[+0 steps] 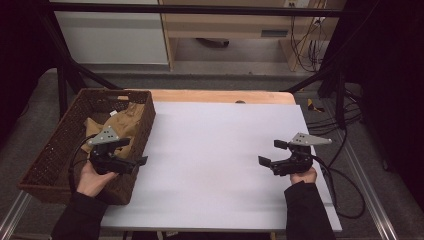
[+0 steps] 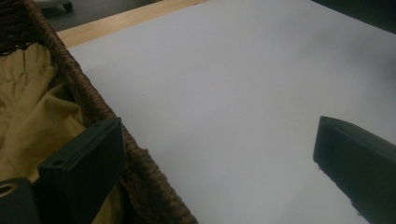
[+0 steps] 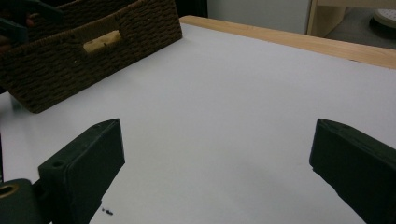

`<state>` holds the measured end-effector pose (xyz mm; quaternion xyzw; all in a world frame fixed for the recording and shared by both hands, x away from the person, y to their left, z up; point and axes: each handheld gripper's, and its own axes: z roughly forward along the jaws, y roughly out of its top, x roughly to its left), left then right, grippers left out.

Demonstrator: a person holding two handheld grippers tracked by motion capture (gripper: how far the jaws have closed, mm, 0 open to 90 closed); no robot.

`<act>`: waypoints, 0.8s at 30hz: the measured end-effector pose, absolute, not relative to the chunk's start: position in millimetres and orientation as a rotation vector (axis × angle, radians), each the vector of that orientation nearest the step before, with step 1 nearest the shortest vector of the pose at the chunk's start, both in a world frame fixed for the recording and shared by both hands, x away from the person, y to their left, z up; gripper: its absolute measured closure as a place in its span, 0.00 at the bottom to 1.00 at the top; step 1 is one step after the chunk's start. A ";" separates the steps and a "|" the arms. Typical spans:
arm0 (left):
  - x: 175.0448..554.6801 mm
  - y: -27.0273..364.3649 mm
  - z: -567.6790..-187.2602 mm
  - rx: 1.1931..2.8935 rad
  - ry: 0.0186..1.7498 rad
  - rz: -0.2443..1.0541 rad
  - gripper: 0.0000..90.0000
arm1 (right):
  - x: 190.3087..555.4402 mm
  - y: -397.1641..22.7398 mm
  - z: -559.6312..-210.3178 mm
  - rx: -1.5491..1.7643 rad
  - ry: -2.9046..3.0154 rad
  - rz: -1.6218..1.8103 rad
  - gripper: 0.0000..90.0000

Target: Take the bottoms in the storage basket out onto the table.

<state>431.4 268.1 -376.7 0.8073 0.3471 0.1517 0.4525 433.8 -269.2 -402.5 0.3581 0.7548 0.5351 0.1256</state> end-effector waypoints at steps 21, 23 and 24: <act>430.0 271.5 -371.1 1.995 0.857 0.394 0.02 | 434.4 -267.4 -403.8 1.045 2.208 1.547 0.04; 429.8 272.1 -370.3 1.990 0.861 0.394 0.02 | 434.7 -267.3 -404.2 1.042 2.211 1.543 0.04; 429.7 272.5 -369.9 1.989 0.861 0.395 0.03 | 434.7 -267.2 -404.3 1.041 2.214 1.540 0.04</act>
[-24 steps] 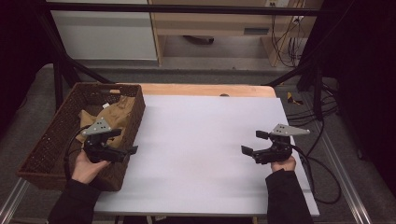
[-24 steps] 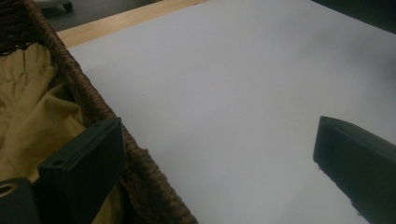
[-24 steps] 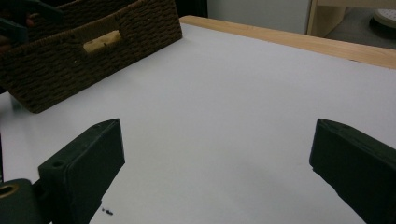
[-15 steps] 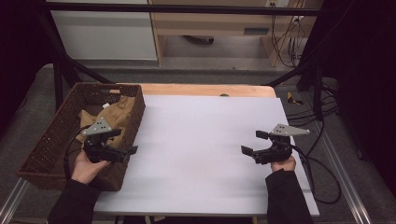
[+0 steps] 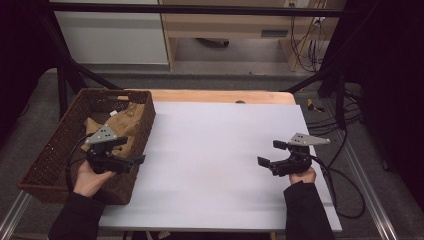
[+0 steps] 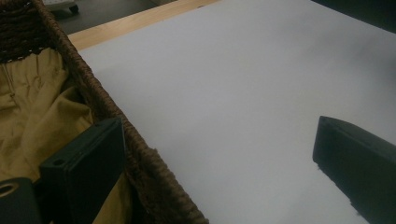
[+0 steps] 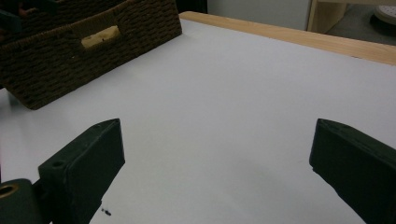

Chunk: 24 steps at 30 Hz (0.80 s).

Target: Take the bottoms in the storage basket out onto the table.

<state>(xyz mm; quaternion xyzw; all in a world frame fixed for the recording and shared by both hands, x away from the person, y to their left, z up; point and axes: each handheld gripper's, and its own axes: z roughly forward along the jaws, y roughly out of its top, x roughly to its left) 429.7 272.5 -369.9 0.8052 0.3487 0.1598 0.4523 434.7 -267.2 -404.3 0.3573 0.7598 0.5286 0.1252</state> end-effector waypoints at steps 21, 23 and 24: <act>427.7 281.2 -364.1 2.002 0.880 0.402 0.02 | 434.7 -267.2 -404.9 1.049 2.216 1.534 0.04; 427.4 282.3 -363.3 2.000 0.881 0.402 0.02 | 434.6 -267.4 -404.8 1.048 2.215 1.535 0.04; 427.2 282.7 -363.1 1.999 0.883 0.402 0.02 | 434.7 -267.6 -404.7 1.046 2.214 1.537 0.04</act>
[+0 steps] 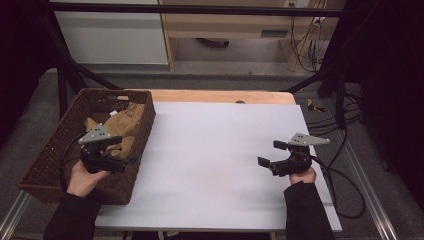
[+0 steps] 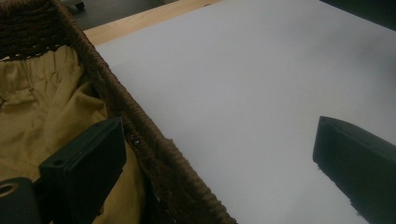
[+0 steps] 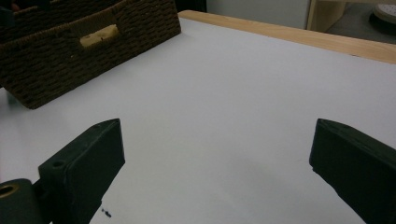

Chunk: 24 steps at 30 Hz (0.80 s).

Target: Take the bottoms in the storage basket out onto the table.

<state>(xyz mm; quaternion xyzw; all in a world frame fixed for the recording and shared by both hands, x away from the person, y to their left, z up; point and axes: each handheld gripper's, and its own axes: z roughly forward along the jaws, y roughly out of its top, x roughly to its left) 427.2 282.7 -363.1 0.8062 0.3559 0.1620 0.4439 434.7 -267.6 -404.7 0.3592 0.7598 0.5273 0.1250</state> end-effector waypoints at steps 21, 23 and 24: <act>427.5 295.9 -358.7 2.001 0.925 0.423 0.02 | 435.6 -267.1 -406.1 1.051 2.221 1.524 0.04; 427.4 296.4 -358.5 2.002 0.925 0.422 0.02 | 435.6 -267.0 -406.1 1.052 2.221 1.523 0.04; 427.3 297.0 -358.2 2.003 0.926 0.422 0.02 | 435.6 -266.9 -406.2 1.052 2.220 1.525 0.04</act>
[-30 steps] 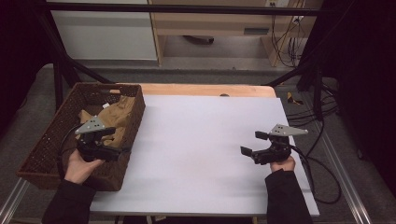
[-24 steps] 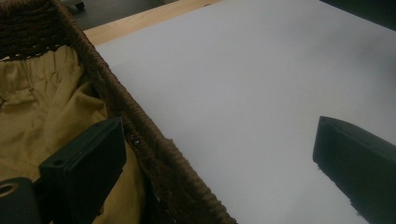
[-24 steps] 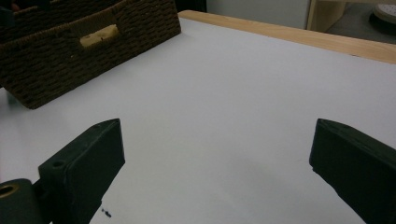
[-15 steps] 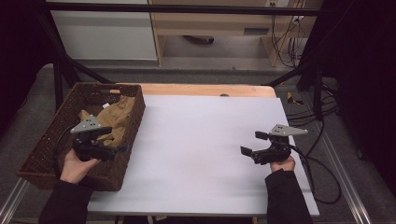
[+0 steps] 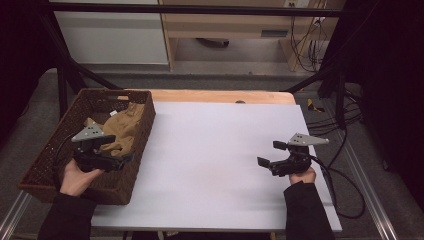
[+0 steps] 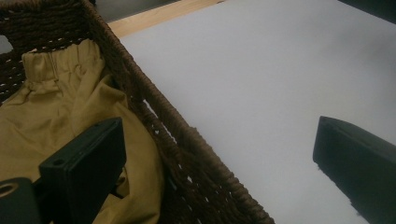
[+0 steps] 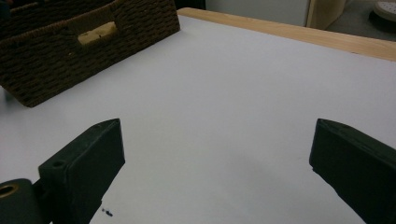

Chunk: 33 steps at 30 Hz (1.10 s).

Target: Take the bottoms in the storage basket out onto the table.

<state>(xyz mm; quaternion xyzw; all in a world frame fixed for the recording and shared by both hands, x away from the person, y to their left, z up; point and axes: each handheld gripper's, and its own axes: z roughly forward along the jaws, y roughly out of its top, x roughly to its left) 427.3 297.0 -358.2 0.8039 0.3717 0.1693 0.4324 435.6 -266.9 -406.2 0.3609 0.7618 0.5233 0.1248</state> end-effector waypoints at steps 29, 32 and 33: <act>425.7 311.7 -338.5 2.018 0.947 0.452 0.02 | 436.8 -264.8 -408.6 1.055 2.238 1.488 0.04; 425.9 310.9 -332.6 2.020 0.945 0.462 0.02 | 436.3 -265.5 -408.0 1.051 2.240 1.491 0.04; 426.2 310.7 -331.1 2.024 0.942 0.465 0.02 | 436.3 -265.5 -408.0 1.051 2.240 1.491 0.04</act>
